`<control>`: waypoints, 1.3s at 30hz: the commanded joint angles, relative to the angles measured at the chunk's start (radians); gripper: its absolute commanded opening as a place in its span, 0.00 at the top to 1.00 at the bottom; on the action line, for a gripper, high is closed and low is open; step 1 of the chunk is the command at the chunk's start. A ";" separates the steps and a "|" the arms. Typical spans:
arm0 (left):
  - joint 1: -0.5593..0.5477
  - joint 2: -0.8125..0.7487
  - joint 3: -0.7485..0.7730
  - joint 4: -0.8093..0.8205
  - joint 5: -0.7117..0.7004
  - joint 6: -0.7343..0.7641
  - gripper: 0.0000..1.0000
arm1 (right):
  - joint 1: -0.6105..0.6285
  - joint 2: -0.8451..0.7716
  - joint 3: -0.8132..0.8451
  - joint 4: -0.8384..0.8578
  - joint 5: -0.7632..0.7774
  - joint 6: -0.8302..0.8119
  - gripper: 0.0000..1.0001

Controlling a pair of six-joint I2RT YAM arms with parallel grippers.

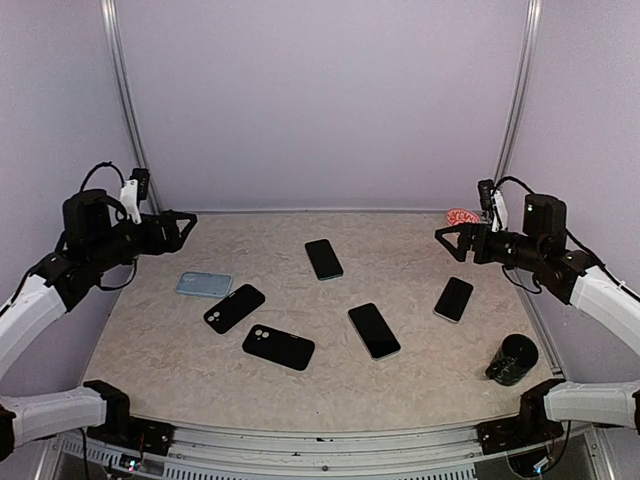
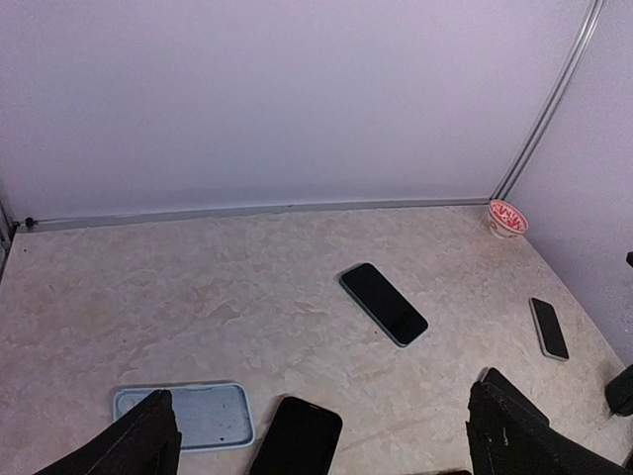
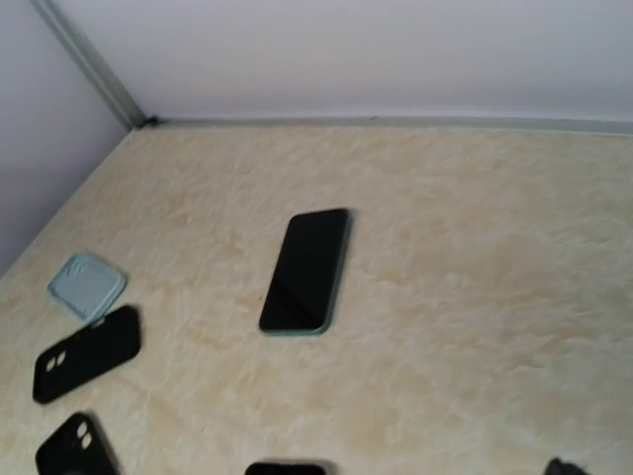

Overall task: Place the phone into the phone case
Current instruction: Pick up the phone at the center of the board.

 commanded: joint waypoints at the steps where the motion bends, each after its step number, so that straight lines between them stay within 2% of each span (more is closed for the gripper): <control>1: -0.086 0.011 -0.003 0.003 -0.065 -0.048 0.01 | 0.094 0.049 0.044 -0.022 0.079 -0.027 0.00; 7: -0.227 0.062 -0.042 0.034 -0.154 -0.060 0.01 | 0.227 0.127 0.062 -0.033 0.208 -0.058 0.00; 13: -0.373 0.166 -0.060 0.053 -0.264 -0.074 0.01 | 0.292 0.177 0.047 -0.024 0.264 -0.072 0.00; 28: -0.474 0.283 -0.156 0.131 -0.304 -0.203 0.01 | 0.420 0.292 0.036 -0.005 0.368 -0.094 0.00; 39: -0.490 0.265 -0.229 0.151 -0.307 -0.258 0.01 | 0.436 0.355 0.033 -0.012 0.374 -0.111 0.00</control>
